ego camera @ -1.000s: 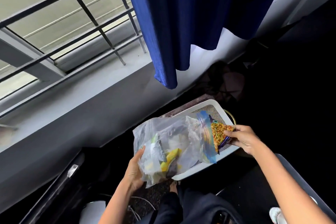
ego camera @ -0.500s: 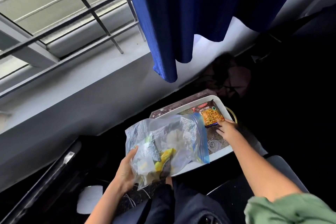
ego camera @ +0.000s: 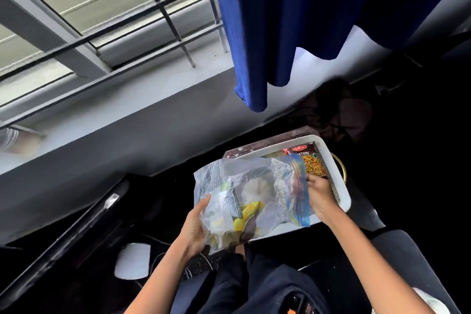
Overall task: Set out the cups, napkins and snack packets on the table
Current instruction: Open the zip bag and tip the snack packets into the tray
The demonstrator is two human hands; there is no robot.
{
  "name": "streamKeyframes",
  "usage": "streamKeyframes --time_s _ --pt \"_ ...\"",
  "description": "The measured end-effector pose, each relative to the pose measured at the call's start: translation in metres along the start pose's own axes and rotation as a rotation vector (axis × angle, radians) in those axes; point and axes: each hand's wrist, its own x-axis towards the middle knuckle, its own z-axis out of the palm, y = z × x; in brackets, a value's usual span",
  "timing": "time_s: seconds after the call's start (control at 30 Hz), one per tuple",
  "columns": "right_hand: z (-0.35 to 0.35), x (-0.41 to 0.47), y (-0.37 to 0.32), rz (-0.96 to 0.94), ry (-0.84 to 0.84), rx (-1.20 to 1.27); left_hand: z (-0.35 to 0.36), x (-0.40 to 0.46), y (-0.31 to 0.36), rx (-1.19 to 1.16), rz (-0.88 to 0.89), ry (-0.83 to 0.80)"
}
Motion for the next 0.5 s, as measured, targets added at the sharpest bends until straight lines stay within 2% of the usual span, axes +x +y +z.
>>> streamKeyframes --time_s 0.1,0.2,0.27,0.37,0.5 --pt "0.006 -0.022 -0.013 0.076 -0.357 0.006 0.002 -0.003 0.001 -0.013 0.033 -0.047" --pt "0.014 -0.037 -0.028 0.109 -0.673 -0.263 0.003 -0.005 0.002 -0.002 0.044 -0.107" --pt "0.021 -0.044 -0.039 0.093 -0.756 -0.468 0.002 -0.007 0.001 0.019 0.045 -0.113" --pt "0.036 -0.059 -0.060 0.090 -0.892 -0.609 0.000 -0.011 0.000 -0.005 0.031 -0.125" --pt "0.039 -0.062 -0.054 0.076 -0.926 -0.737 0.002 -0.020 -0.003 -0.061 0.016 -0.158"
